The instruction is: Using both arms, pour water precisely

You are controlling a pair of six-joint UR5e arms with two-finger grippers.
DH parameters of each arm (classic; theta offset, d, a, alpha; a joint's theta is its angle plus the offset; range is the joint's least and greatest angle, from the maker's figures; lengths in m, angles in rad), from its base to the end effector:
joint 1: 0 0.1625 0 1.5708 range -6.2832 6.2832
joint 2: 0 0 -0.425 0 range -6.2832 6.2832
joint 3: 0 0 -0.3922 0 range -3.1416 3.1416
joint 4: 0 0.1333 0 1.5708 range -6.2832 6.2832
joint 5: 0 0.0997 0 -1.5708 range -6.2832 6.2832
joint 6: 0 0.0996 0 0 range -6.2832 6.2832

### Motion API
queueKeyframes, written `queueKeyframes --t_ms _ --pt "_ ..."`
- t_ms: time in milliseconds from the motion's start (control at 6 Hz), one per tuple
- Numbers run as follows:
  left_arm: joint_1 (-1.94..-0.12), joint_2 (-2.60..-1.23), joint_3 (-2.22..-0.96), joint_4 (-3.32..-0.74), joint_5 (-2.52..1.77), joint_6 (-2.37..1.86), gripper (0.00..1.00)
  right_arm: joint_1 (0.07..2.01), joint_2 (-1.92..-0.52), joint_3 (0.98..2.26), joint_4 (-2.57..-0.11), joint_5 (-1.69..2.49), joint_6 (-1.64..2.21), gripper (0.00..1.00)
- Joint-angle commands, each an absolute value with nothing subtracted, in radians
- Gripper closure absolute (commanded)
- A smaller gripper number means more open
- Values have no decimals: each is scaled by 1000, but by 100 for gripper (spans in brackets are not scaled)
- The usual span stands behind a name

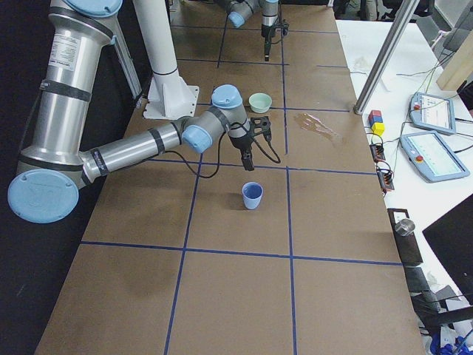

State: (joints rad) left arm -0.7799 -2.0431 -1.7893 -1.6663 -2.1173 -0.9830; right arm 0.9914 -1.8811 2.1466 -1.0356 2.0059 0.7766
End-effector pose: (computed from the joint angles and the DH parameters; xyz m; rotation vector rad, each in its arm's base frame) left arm 0.3879 -0.4984 0.2806 0.0826 0.9192 0.0365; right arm -0.1332 -0.3704 0.4556 0.3550 -0.8134 0.0099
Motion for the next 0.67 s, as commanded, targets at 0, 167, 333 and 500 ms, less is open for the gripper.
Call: queueKeyframes --t_ms 0,167,333,500 --pt "-779 -2045 -1787 -1667 -2115 -986 0 889 -1968 2004 -660 1843 875 0" --pt "-779 -2045 -1787 -1667 -2115 -994 0 826 -1983 1943 -543 1745 911 0" --pt "-779 -2046 -1787 -1667 -2115 -996 0 752 -1999 1939 -520 1639 943 0" --pt "-779 -2048 -1789 -1667 -2115 -997 0 674 -2026 1883 -399 1535 981 0"
